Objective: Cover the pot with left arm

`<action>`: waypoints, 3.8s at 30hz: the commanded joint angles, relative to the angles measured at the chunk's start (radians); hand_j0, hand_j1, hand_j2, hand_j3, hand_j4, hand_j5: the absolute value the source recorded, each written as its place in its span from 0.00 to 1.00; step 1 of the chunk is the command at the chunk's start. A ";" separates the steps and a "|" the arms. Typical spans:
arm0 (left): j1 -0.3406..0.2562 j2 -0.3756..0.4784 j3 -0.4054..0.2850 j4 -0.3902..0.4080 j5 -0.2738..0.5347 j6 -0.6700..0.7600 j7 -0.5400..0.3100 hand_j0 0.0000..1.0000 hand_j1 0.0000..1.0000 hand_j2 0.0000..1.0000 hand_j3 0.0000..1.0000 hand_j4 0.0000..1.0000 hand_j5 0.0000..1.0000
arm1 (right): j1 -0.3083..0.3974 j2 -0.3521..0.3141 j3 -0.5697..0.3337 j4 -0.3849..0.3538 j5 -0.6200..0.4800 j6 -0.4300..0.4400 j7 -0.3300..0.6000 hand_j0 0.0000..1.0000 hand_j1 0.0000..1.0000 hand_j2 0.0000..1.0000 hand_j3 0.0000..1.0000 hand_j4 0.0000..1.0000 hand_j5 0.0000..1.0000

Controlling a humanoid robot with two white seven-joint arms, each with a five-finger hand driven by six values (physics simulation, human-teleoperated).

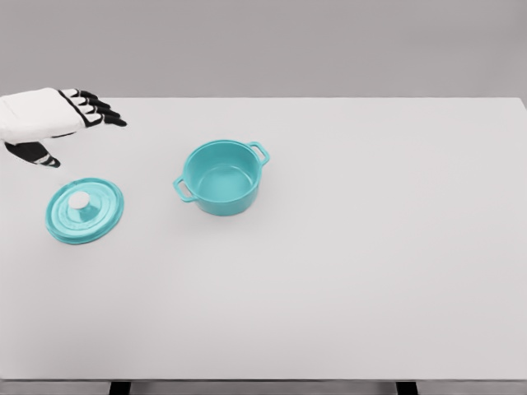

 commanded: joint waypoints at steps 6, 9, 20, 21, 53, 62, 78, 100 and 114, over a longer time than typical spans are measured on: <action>-0.257 0.147 -0.678 0.075 0.152 -0.014 0.110 1.00 1.00 1.00 1.00 1.00 1.00 | 0.000 0.000 0.001 0.000 0.000 0.000 0.000 1.00 1.00 1.00 1.00 1.00 1.00; -0.294 0.165 -0.766 0.079 0.189 -0.014 0.135 1.00 1.00 1.00 1.00 1.00 1.00 | 0.000 0.000 0.001 0.000 0.000 0.000 0.000 1.00 1.00 1.00 1.00 1.00 1.00; -0.322 0.162 -0.783 0.126 0.262 0.114 0.144 1.00 1.00 1.00 1.00 1.00 1.00 | 0.000 0.000 0.001 0.000 0.000 0.000 0.000 1.00 1.00 1.00 1.00 1.00 1.00; -0.322 0.164 -0.783 0.132 0.267 0.117 0.144 1.00 1.00 1.00 1.00 1.00 1.00 | 0.000 0.000 0.001 0.000 0.000 0.000 0.000 1.00 1.00 1.00 1.00 1.00 1.00; -0.293 0.151 -0.784 0.146 0.333 0.258 0.147 0.85 0.85 0.85 0.85 0.85 0.85 | 0.000 0.000 0.001 0.000 0.000 0.000 0.000 1.00 1.00 1.00 1.00 1.00 1.00; -0.285 0.150 -0.786 0.120 0.331 0.246 0.145 0.77 0.77 0.77 0.77 0.77 0.77 | 0.000 0.000 0.001 0.000 0.000 0.000 0.000 1.00 1.00 1.00 1.00 1.00 1.00; -0.271 0.136 -0.786 0.109 0.330 0.252 0.144 0.76 0.76 0.76 0.76 0.76 0.76 | -0.002 0.000 0.001 0.000 0.000 0.000 0.000 1.00 1.00 1.00 1.00 1.00 1.00; -0.264 0.101 -0.784 0.164 0.324 0.284 0.144 0.73 0.73 0.73 0.73 0.73 0.73 | 0.000 0.000 0.001 0.000 0.000 0.000 0.000 1.00 1.00 1.00 1.00 1.00 1.00; -0.265 0.101 -0.784 0.166 0.324 0.284 0.145 0.72 0.72 0.72 0.72 0.72 0.72 | 0.000 0.000 0.001 0.000 0.000 0.000 0.000 1.00 1.00 1.00 1.00 1.00 1.00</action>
